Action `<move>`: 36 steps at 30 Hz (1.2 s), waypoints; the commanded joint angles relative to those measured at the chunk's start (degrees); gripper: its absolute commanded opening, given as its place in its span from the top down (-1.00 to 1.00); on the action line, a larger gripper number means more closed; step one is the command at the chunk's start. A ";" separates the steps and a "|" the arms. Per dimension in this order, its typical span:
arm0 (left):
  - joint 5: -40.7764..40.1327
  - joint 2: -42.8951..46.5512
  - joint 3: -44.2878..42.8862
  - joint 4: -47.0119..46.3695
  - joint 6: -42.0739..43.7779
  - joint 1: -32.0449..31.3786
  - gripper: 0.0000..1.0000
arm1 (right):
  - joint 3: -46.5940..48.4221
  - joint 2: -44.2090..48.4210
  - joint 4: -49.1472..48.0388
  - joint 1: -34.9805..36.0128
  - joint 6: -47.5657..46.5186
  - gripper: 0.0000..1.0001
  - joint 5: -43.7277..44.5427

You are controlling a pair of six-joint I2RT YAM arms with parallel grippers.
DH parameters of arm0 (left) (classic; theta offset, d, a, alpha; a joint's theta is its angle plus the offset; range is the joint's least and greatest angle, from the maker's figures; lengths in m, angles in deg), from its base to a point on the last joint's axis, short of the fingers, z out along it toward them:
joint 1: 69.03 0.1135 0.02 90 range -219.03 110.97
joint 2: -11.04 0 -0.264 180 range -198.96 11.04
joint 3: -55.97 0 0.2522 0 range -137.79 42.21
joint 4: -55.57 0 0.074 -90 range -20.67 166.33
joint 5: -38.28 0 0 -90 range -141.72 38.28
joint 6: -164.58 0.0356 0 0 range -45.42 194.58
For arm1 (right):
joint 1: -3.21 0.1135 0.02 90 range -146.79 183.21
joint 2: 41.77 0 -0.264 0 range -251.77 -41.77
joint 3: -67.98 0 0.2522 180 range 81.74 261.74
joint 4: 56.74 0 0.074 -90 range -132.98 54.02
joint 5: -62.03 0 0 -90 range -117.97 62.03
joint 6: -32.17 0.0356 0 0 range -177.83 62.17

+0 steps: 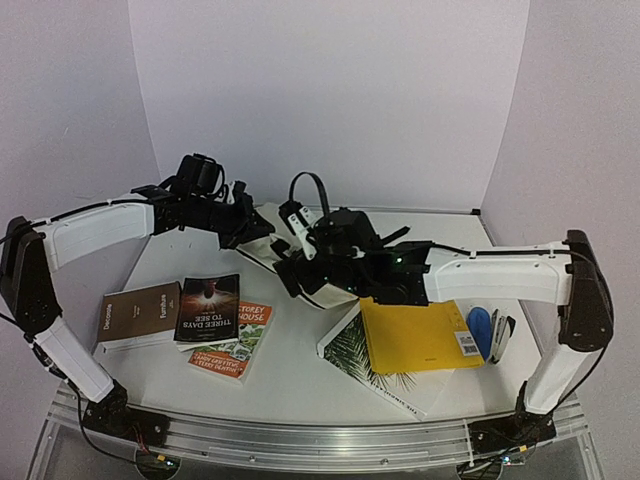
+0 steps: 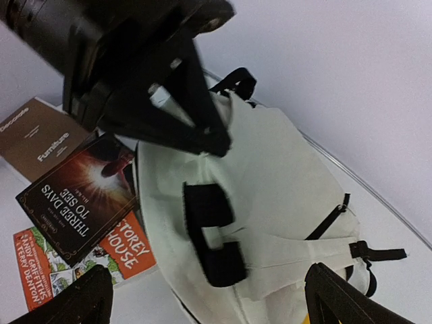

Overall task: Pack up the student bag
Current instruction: Adjust the student bag at the center of the board.

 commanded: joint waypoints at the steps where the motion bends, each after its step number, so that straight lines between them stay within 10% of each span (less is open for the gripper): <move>1: 1.35 4.83 -4.66 0.97 2.77 0.05 1.00 | 3.71 -3.64 0.09 1.88 -2.00 -0.97 -3.89; 13: 2.65 6.30 -6.66 4.06 3.97 0.00 0.99 | 6.37 -11.32 -2.50 2.36 -5.30 -0.97 22.40; 36: 6.26 7.24 -8.65 9.42 9.09 -0.02 1.00 | 2.97 -8.07 -7.66 -0.57 -11.04 -0.90 11.60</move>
